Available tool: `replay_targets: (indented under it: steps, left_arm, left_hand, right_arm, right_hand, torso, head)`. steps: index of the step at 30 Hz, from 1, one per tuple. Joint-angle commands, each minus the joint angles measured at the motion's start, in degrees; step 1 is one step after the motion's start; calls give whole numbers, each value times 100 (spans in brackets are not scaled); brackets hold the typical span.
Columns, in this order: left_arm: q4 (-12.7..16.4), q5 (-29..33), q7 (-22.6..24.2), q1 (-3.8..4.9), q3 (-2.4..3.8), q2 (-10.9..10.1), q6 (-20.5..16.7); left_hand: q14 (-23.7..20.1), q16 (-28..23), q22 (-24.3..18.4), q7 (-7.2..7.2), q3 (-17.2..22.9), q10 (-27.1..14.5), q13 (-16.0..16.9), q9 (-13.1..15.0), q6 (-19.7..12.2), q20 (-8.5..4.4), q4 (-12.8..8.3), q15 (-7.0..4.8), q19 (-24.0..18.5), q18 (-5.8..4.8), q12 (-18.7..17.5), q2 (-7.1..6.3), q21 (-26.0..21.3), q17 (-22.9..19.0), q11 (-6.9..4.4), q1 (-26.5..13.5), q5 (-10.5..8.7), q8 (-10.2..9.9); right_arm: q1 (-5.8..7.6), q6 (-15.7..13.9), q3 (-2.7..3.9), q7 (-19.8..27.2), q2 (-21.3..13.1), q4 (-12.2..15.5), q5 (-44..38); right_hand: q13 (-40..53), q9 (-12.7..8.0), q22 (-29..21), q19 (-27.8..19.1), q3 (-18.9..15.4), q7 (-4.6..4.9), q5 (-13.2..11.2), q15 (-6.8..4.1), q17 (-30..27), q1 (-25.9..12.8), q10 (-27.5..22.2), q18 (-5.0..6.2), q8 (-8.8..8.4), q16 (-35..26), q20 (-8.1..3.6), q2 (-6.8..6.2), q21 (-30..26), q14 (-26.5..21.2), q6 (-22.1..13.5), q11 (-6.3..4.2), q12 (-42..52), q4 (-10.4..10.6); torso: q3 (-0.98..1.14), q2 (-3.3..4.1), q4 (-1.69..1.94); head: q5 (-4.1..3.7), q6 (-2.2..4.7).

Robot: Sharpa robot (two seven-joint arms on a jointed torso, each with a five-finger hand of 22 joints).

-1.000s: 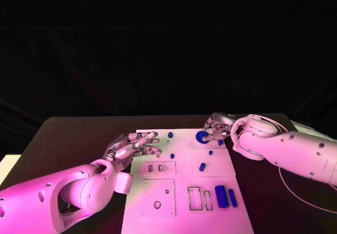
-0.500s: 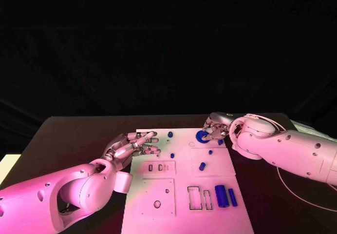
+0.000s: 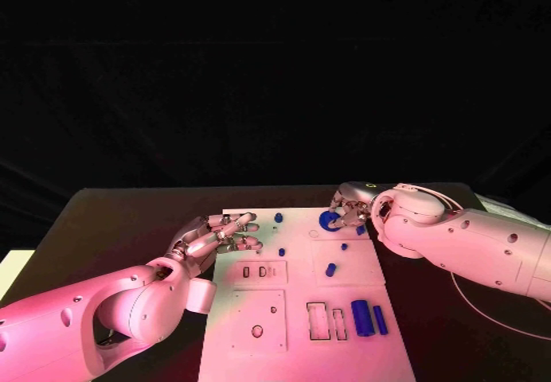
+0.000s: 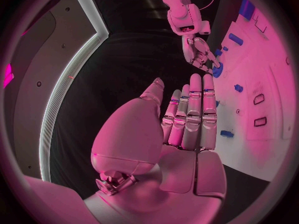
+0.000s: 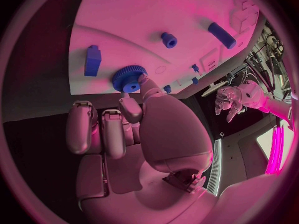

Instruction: Assemble the parts on the task board

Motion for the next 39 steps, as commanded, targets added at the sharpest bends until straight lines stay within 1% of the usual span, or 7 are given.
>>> replay_targets:
  steps: [1,6,10,16,24,31,39]
  left_arm:
    - [16,6,25,5,4,1,106]
    - [22,6,25,5,4,-4,102]
    - [28,6,26,5,4,-10,97]
    - [29,6,27,5,4,-14,94]
    - [11,6,32,5,4,-12,91]
    - [6,6,36,5,4,-5,93]
    - [8,6,33,5,4,5,96]
  left_hand:
    - [-10,-27,6,29,12,-26,-9,-1,-2,14,-32,14,42,9,-30,9,5,7,19,71,7,-36]
    - [-10,-27,6,29,12,-26,-9,-1,-2,14,-32,14,42,9,-30,9,5,7,19,71,7,-36]
    - [-14,-36,5,28,15,-24,-9,0,0,15,-46,15,39,8,-39,15,1,26,19,77,6,-41]
    - [-14,-36,5,28,15,-24,-9,0,0,15,-46,15,39,8,-39,15,1,26,19,77,6,-41]
    - [-14,-36,5,28,15,-24,-9,0,0,15,-46,15,39,8,-39,15,1,26,19,77,6,-41]
    - [-14,-36,5,28,15,-24,-9,0,0,15,-46,15,39,8,-39,15,1,26,19,77,6,-41]
    - [-14,-36,5,28,15,-24,-9,0,0,15,-46,15,39,8,-39,15,1,26,19,77,6,-41]
  right_arm:
    - [-70,543,-50,-139,11,-31,-194]
    - [-77,647,-55,-183,23,-51,-200]
    - [-83,495,-58,-215,25,-38,-231]
    - [-89,-291,-57,-211,-3,140,-85]
    - [-59,-1105,-43,-239,-52,608,41]
    - [-42,-1162,-41,-287,145,925,-218]
    - [-62,-1081,-58,-264,512,883,-379]
  right_hand:
    - [-7,10,9,40,-18,9,-39,-15,317,18,-21,-60,21,33,-12,-23,32,368,34,-3,-24,-27]
    - [-3,12,10,38,-12,1,-29,-18,321,47,-28,-60,32,34,-13,-14,33,367,66,-10,-29,-43]
    - [79,19,35,48,78,-19,34,-34,341,162,10,-64,65,42,-22,97,44,369,166,-30,34,-90]
    - [274,27,227,178,276,-79,73,-72,407,148,149,-103,112,73,-53,340,132,383,352,-80,213,-22]
    - [330,24,329,245,452,-122,280,-109,448,167,190,-124,103,92,-90,337,182,390,454,-119,235,-46]
    - [340,23,351,259,481,-125,305,-113,456,158,197,-129,99,96,-95,324,192,392,469,-123,237,-46]
    - [344,22,360,264,496,-125,310,-115,459,142,200,-131,93,97,-98,319,196,392,475,-123,237,-39]
  torso:
    - [-1,0,-2]
    - [-4,1,4]
    - [-5,0,4]
    - [-1,1,4]
    - [-5,0,11]
    - [-3,5,12]
    - [-1,9,21]
  head:
    - [-9,-3]
    - [-19,-3]
    - [-22,-1]
    - [-25,7]
    - [-26,21]
    - [2,26]
    - [29,24]
